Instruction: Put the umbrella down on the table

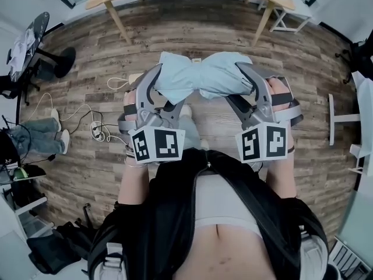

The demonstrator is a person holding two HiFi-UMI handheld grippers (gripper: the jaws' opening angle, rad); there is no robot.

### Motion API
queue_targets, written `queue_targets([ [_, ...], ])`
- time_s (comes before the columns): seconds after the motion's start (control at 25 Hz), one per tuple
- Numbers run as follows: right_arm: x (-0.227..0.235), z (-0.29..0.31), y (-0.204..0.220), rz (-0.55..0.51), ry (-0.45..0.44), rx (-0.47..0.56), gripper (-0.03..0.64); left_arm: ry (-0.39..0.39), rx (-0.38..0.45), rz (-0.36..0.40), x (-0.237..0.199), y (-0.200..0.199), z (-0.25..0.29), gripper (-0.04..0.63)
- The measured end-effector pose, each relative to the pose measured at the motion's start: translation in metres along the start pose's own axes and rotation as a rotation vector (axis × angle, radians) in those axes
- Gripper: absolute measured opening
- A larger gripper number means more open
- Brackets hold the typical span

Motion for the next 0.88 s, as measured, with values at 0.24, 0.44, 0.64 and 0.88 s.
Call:
queue_targets([
  [0.24, 0.026, 0.031, 0.006, -0.002, 0.001, -0.007, 0.359, 0.003, 0.012, -0.003, -0.020, 0.007, 0.037, 0.325],
  [0.44, 0.055, 0.071, 0.010, 0.010, 0.010, -0.011, 0.359, 0.016, 0.019, 0.009, -0.048, 0.020, 0.080, 0.325],
  [0.64, 0.092, 0.112, 0.012, 0.024, 0.022, -0.023, 0.359, 0.024, 0.033, 0.021, -0.083, 0.028, 0.125, 0.325],
  [0.88, 0.134, 0.157, 0.012, 0.045, 0.032, -0.044, 0.359, 0.039, 0.052, 0.034, -0.123, 0.039, 0.175, 0.325],
])
Point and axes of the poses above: the fingertips, and each gripper's own axes: z forward along the fingers, x to its right, y out of its underside, the point moved 6 cm from there along -z, backward along the fingers, and after that the axes turned 4 degrees about -y, right-handed, at the moved point
